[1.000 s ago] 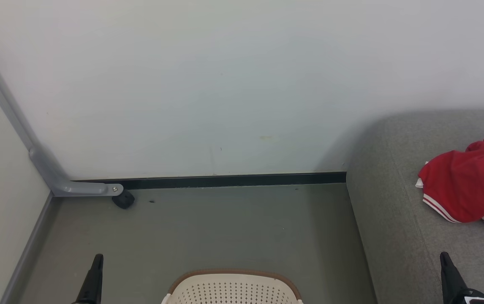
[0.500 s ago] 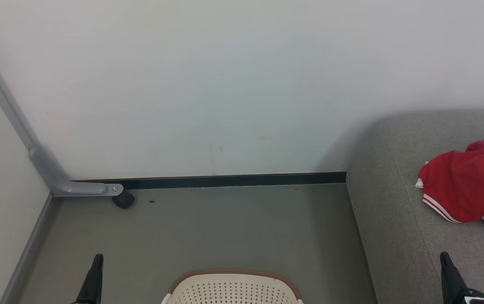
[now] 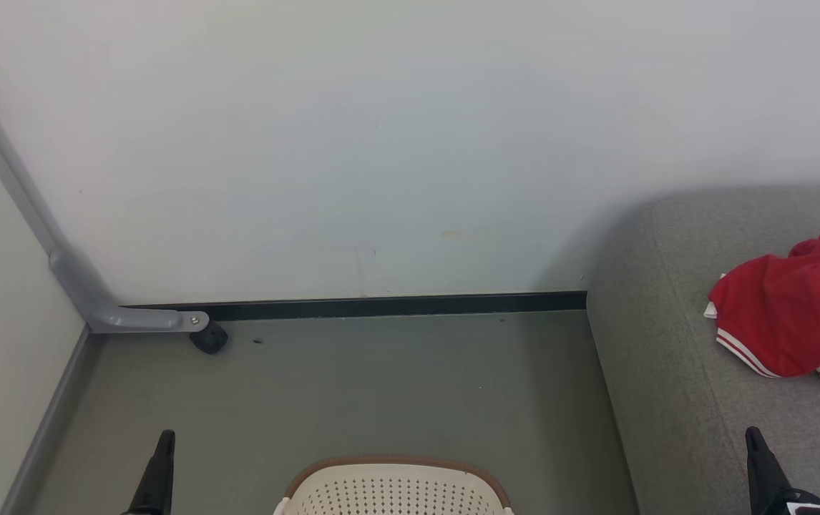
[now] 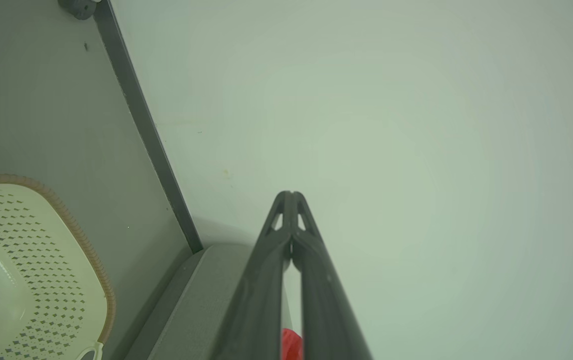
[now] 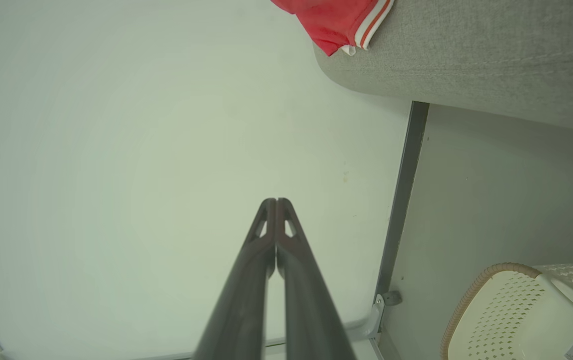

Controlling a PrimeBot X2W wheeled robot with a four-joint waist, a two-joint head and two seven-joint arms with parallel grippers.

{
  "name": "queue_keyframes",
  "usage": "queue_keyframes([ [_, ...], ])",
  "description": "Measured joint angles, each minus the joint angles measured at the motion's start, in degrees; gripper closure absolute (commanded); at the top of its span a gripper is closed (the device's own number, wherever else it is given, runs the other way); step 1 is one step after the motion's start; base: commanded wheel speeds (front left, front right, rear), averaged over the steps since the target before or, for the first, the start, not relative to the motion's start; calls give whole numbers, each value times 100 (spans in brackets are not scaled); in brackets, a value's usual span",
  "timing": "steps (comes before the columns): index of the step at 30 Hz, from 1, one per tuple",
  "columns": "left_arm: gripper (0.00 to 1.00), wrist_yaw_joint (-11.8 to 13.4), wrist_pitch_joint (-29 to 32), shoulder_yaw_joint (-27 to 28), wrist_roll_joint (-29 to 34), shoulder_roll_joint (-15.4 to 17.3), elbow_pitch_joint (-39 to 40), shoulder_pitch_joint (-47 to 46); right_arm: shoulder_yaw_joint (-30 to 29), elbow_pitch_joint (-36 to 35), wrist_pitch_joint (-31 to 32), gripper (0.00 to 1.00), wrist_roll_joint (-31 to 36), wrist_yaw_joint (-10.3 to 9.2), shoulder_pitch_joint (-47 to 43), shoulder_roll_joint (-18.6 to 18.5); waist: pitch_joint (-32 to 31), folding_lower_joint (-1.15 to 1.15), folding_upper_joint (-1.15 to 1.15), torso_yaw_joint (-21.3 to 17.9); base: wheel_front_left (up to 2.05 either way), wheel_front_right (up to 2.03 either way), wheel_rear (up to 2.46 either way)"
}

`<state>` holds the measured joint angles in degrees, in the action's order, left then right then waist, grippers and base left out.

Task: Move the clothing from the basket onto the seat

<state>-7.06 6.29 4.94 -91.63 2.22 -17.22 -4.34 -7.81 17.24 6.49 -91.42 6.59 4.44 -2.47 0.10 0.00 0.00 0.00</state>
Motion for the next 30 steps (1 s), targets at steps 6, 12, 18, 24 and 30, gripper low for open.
queue_keyframes([
  [6, 100, 0, 0, 0, -1, 0, 1, 0, 0, 0, 0, 100, 0, 0, 0, 0, 0, 0, 0, 0, 0, 0, 0],
  [12, 100, 0, 0, 0, -1, 0, 1, 0, 0, 0, 0, 100, 0, 0, 0, 0, 0, 0, 0, 0, 0, 0, 0],
  [18, 100, 0, 0, 0, 0, 0, 1, 0, 0, 0, 0, 100, 0, 0, 0, 0, 0, 0, 0, 0, 0, 0, 0],
  [24, 100, 0, 0, 0, 0, 0, 1, 0, 0, 0, 0, 100, 0, 5, 0, 0, 0, 0, 0, 0, 0, 0, 0],
  [30, 100, 0, 0, 0, -1, 0, 1, 0, 0, 0, 0, 100, 0, 7, 0, 0, 0, 0, 0, 0, 0, 0, 0],
])
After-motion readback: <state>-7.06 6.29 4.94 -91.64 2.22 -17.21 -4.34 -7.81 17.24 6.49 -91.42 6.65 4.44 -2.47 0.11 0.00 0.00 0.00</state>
